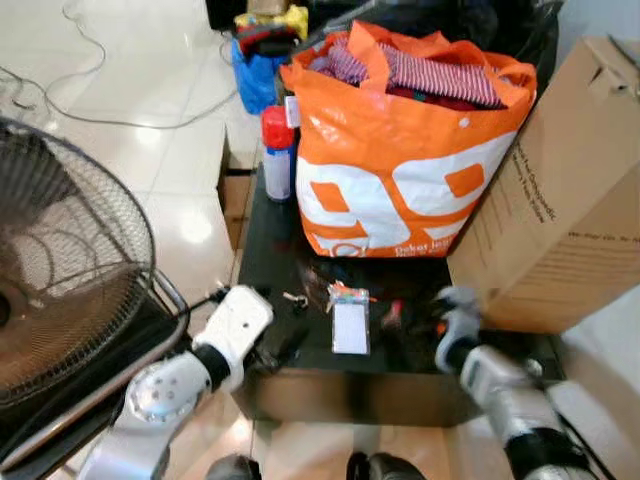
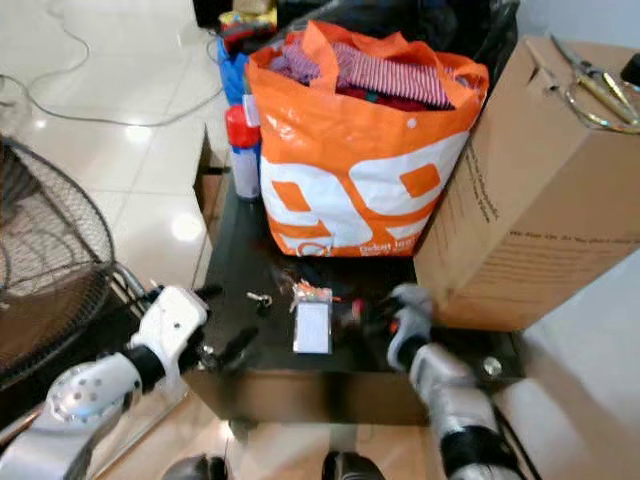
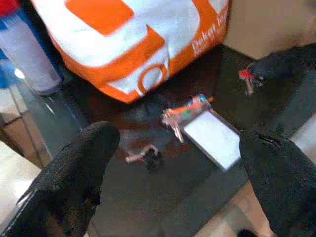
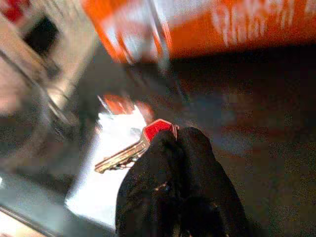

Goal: Hang keys on a hook

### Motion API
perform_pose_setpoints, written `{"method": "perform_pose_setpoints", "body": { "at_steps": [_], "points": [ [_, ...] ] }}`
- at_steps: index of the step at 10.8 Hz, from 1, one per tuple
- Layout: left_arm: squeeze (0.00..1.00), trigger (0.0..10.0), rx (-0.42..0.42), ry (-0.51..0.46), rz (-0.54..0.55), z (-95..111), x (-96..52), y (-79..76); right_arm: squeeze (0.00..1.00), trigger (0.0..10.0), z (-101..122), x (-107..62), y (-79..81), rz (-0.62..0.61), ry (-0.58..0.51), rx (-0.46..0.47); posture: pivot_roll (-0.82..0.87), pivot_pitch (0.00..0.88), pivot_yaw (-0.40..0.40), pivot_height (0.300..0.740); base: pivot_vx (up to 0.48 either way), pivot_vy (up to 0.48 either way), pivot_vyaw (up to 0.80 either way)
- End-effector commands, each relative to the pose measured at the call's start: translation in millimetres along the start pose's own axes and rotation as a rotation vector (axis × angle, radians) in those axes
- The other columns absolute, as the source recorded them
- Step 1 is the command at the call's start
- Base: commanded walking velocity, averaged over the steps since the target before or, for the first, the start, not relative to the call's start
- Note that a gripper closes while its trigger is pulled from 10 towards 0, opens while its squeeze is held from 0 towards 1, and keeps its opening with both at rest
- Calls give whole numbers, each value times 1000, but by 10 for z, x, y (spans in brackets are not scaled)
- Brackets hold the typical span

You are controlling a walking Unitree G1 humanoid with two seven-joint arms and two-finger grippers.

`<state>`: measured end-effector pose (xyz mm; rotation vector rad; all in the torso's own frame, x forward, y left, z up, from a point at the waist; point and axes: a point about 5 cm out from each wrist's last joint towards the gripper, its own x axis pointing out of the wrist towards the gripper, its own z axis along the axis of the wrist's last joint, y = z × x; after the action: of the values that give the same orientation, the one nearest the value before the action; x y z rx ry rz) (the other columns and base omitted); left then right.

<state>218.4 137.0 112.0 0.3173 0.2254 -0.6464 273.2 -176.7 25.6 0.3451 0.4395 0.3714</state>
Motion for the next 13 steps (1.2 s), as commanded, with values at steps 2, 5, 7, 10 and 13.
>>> {"method": "perform_pose_setpoints", "body": {
  "at_steps": [2,5,7,10,13],
  "points": [
    [933,10000,-19,-56,20,93,41,9,0,0,364,-116,31,27,-164,157,-1,0,-48,740,0,0,0],
    [302,10000,-8,-95,138,127,57,68,0,0,734,-369,342,90,-296,220,-11,0,-56,740,0,0,0],
    [24,10000,-9,-87,250,104,31,145,0,2980,830,-480,513,73,-309,90,-11,0,-63,740,0,0,0],
    [31,10000,3,-72,304,60,118,167,0,10000,870,-510,520,-179,-315,-163,-15,0,-62,740,-87,0,0],
    [27,10000,14,-74,302,58,163,157,0,10000,886,-520,488,-267,-326,-179,-11,0,-60,740,-277,0,0]
  ]
}}
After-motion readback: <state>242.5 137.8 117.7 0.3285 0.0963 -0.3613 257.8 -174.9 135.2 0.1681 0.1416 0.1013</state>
